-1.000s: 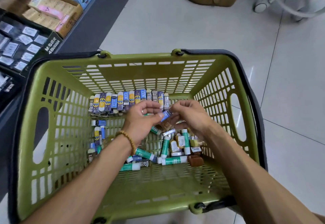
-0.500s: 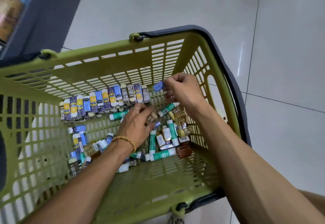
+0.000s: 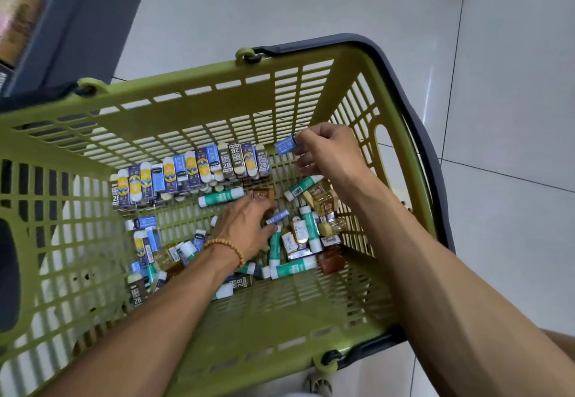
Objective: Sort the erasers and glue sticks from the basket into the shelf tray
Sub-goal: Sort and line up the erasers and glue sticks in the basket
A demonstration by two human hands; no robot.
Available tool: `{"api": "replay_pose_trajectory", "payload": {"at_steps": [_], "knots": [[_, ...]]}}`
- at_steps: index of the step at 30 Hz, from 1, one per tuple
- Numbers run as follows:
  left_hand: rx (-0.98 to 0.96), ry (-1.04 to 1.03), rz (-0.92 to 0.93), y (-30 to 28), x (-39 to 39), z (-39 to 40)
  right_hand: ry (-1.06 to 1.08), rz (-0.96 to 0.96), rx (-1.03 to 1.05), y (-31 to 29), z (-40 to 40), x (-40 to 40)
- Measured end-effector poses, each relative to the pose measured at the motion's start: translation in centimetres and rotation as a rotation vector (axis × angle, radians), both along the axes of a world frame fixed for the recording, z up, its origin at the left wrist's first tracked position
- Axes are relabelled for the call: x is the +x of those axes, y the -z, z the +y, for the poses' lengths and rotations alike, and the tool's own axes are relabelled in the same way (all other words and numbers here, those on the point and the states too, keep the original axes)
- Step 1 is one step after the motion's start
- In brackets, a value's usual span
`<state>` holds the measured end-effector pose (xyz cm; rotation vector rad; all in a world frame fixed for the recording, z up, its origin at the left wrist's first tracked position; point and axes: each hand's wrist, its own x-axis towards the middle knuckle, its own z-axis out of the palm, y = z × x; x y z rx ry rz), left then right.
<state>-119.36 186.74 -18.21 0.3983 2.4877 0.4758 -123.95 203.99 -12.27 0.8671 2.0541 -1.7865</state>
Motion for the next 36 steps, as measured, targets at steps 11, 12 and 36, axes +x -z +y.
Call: {"api": "replay_pose_trajectory", "payload": {"at_steps": [11, 12, 36], "knots": [[0.098, 0.049, -0.152, 1.1, -0.6, 0.8, -0.033, -0.005, 0.026, 0.6, 0.0, 0.1], [0.16, 0.021, -0.185, 0.8, -0.6, 1.0, -0.029, -0.004, 0.025, 0.6, 0.0, 0.0], [0.165, 0.057, -0.338, 0.9, -0.6, 3.1, -0.031, -0.014, 0.052, 0.7, 0.0, -0.1]]}}
